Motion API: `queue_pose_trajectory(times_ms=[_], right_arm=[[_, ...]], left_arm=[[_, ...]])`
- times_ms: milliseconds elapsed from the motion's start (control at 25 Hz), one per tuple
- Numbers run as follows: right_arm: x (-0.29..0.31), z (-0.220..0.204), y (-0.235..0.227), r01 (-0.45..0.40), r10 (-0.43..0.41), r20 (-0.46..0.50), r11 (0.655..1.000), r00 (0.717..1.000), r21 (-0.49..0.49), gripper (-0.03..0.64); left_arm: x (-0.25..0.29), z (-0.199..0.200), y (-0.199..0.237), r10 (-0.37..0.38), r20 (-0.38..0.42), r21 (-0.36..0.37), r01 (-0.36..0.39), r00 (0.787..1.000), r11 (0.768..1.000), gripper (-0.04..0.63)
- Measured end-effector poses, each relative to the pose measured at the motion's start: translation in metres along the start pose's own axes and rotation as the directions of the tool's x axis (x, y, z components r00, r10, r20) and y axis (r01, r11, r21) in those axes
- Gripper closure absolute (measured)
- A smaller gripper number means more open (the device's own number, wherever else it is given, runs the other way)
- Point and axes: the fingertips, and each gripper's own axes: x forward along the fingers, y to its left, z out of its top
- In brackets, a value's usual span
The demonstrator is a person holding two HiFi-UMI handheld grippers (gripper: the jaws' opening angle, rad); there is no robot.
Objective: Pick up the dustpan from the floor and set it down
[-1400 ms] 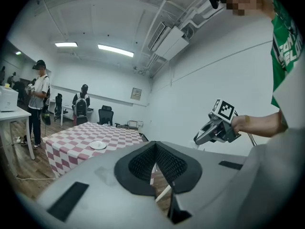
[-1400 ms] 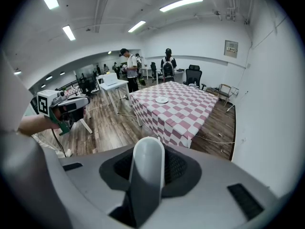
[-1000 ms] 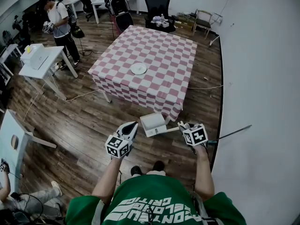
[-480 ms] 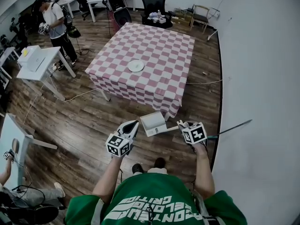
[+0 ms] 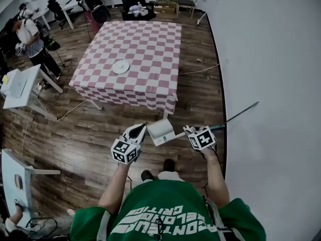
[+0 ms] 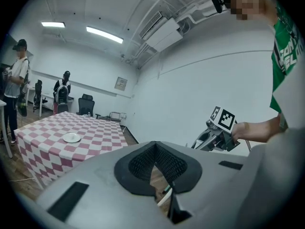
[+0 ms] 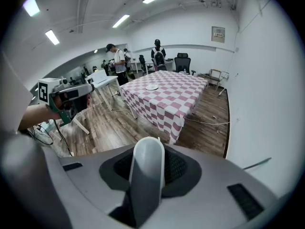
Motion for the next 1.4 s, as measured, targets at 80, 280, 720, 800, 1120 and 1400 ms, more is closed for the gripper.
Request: queue_pose_trajectory(times_ms=[80,280,720,800,1120,1400], right_arm=[[-0.003,-0.015,-0.011,0.016,-0.016,-0.004,0.999,1.0,0.031,0.509],[-0.018,-0.056,-0.038,0.07,-0.069,-0.015,0.991,0.998,0.116,0.509],[-0.047,-0.15,-0.1,0.221,-0.21,-0.068,0.931,0.975,0.292,0.509],[-0.05,-0.166,-0.108,0.242,-0.228,-0.082,0.917,0.97,0.317,0.508],[-0.037,-0.217,-0.141,0.299,-0.27,-0.13,0.875,0.954,0.38,0.509],[-0.009,-0.251,-0.171,0.326,-0.291,-0.147,0.838,0.945,0.437,0.509]], left_arm=[[0.016,-0.002,-0.01,-0.039,-0.013,0.009,0.039,0.999,0.999,0.592],[0.058,-0.008,-0.042,-0.146,-0.05,0.021,0.147,0.988,0.989,0.592],[0.136,-0.023,-0.134,-0.37,-0.132,0.047,0.378,0.92,0.924,0.592],[0.144,-0.027,-0.148,-0.397,-0.149,0.051,0.408,0.906,0.911,0.592],[0.168,-0.042,-0.182,-0.457,-0.203,0.054,0.476,0.866,0.878,0.592],[0.186,-0.059,-0.195,-0.464,-0.236,0.049,0.487,0.854,0.872,0.592]])
